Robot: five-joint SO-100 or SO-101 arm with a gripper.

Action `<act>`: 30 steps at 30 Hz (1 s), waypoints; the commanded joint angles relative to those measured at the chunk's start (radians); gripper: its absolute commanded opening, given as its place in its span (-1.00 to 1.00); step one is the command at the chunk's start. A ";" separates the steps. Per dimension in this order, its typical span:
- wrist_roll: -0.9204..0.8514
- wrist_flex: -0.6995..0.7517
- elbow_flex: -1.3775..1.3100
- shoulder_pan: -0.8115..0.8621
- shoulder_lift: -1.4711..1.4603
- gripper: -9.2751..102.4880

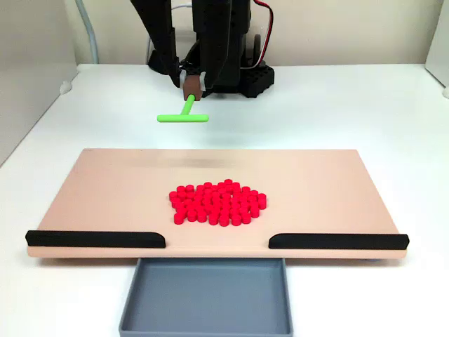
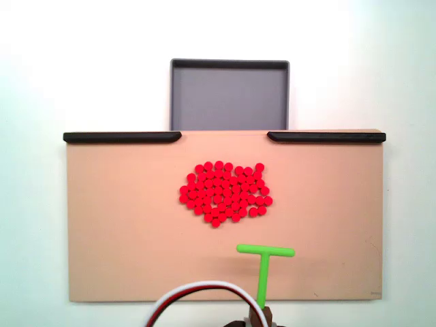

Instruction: Push granules from right to the grey container

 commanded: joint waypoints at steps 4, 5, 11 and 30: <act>0.101 -0.011 -0.018 -0.196 -0.038 -0.84; 0.101 -0.011 -0.018 -0.196 -0.040 -0.84; 0.104 -0.011 -0.018 -0.201 -0.038 -0.84; 0.098 -0.011 -0.018 -0.187 -0.025 -0.84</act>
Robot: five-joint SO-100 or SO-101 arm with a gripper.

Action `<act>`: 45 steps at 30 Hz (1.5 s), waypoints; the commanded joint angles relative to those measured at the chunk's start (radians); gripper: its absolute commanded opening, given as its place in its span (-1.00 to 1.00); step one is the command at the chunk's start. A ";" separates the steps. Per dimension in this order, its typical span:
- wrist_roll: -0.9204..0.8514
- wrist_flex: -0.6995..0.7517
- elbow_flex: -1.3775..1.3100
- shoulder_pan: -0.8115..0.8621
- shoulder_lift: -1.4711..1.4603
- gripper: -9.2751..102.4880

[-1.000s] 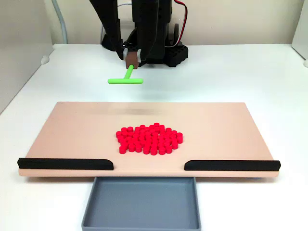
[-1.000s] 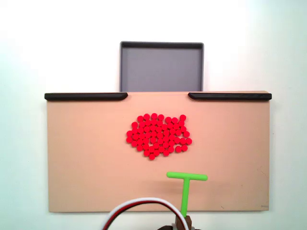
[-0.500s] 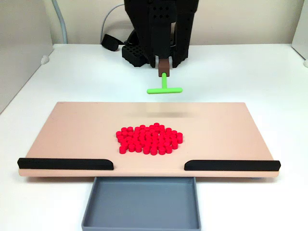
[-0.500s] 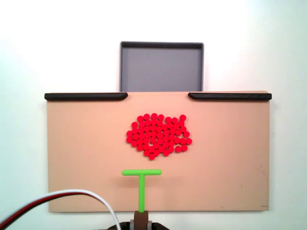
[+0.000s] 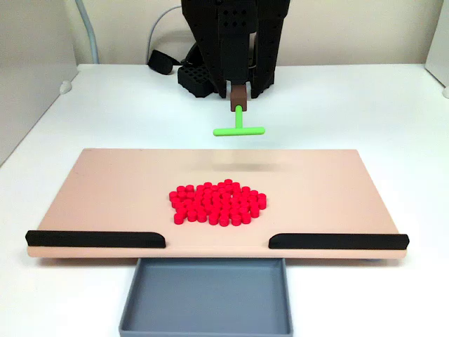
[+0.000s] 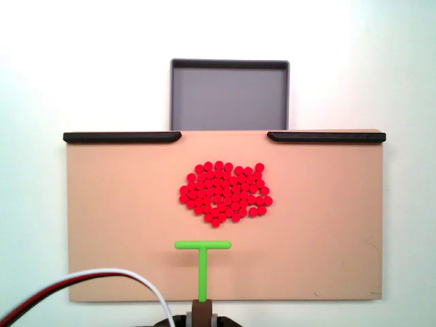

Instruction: Push granules from right to the grey container

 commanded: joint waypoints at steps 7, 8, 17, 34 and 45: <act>-0.008 0.005 -0.018 0.009 0.026 -0.84; -0.008 0.005 -0.018 0.009 0.028 -0.84; -0.011 0.005 -0.018 0.012 0.023 -0.84; 0.003 0.005 -0.018 0.012 0.018 -0.84; -0.141 0.005 -0.018 0.064 0.034 -0.84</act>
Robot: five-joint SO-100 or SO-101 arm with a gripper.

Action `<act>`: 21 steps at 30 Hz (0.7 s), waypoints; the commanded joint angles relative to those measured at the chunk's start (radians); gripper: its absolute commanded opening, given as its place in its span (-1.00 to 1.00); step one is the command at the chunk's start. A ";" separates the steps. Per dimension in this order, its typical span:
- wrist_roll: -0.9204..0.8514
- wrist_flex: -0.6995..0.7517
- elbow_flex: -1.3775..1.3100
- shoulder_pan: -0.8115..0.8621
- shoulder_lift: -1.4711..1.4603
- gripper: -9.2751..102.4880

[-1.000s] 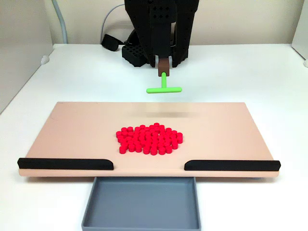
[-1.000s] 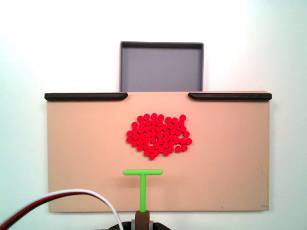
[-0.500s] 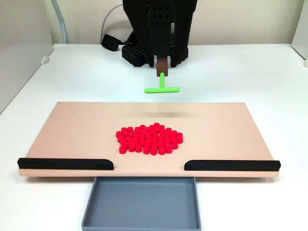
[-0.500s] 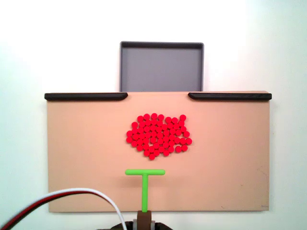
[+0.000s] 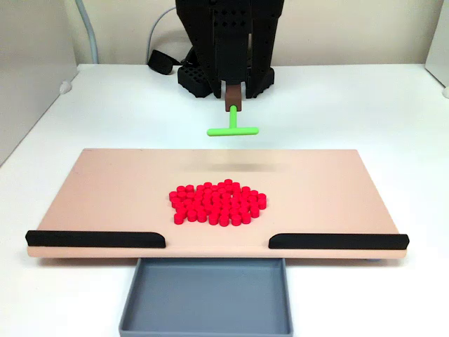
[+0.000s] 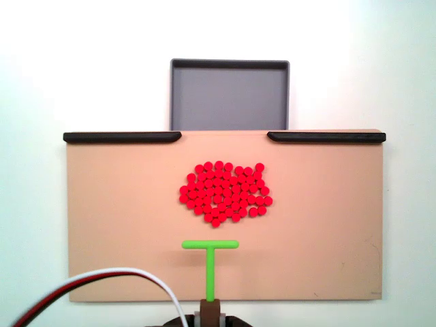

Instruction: Push granules from right to the grey container

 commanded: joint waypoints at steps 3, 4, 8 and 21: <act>-0.256 0.005 -0.018 0.086 0.037 -0.84; -0.324 0.005 -0.018 0.110 0.040 -0.84; -0.626 0.005 -0.018 0.230 0.069 -0.84; -1.213 0.005 -0.161 0.403 -0.104 -0.84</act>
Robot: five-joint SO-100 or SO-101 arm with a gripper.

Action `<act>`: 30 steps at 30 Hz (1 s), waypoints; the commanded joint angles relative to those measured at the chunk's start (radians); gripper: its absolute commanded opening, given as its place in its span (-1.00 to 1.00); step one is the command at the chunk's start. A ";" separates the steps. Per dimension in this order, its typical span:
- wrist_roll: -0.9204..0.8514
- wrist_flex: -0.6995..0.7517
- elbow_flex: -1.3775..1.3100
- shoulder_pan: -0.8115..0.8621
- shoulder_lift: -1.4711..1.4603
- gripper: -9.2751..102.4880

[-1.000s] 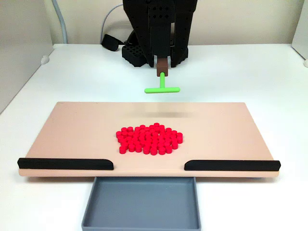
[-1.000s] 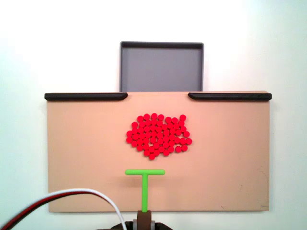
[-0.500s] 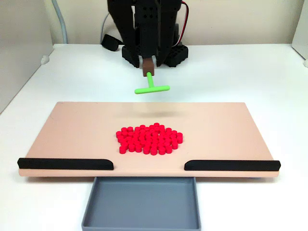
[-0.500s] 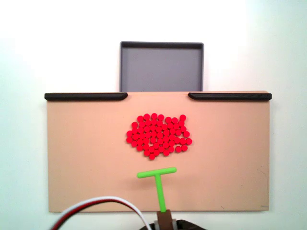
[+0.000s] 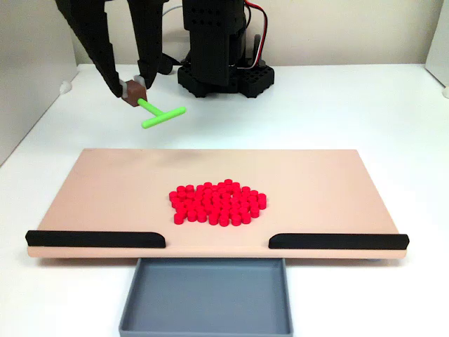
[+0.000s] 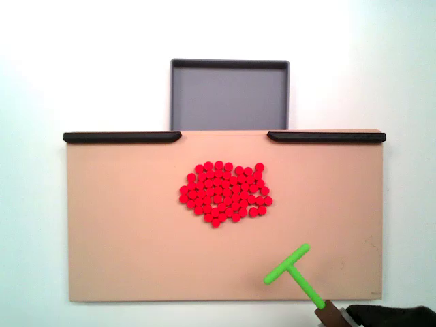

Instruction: Push granules from right to the grey container

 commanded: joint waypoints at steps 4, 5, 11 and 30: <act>-0.268 0.015 -0.077 0.015 -0.020 -0.84; -0.302 0.017 -0.089 0.015 -0.028 -0.84; -0.537 0.017 -0.219 0.038 -0.149 -0.84; -0.756 0.017 -0.532 0.057 -0.446 -0.84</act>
